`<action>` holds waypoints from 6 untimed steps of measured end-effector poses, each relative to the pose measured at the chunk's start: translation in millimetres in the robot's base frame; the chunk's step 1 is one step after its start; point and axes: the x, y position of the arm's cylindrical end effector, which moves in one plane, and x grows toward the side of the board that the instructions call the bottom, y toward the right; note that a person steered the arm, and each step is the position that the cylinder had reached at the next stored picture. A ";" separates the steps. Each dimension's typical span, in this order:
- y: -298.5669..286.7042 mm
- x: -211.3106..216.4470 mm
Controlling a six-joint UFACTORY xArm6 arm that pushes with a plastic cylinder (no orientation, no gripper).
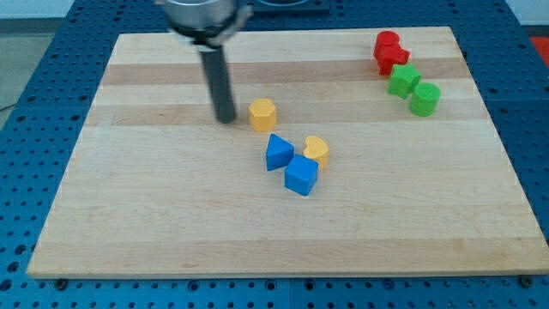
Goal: Move the yellow hexagon below the green circle
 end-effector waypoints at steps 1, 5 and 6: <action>71.5 0.7; 158.0 5.2; 155.3 10.3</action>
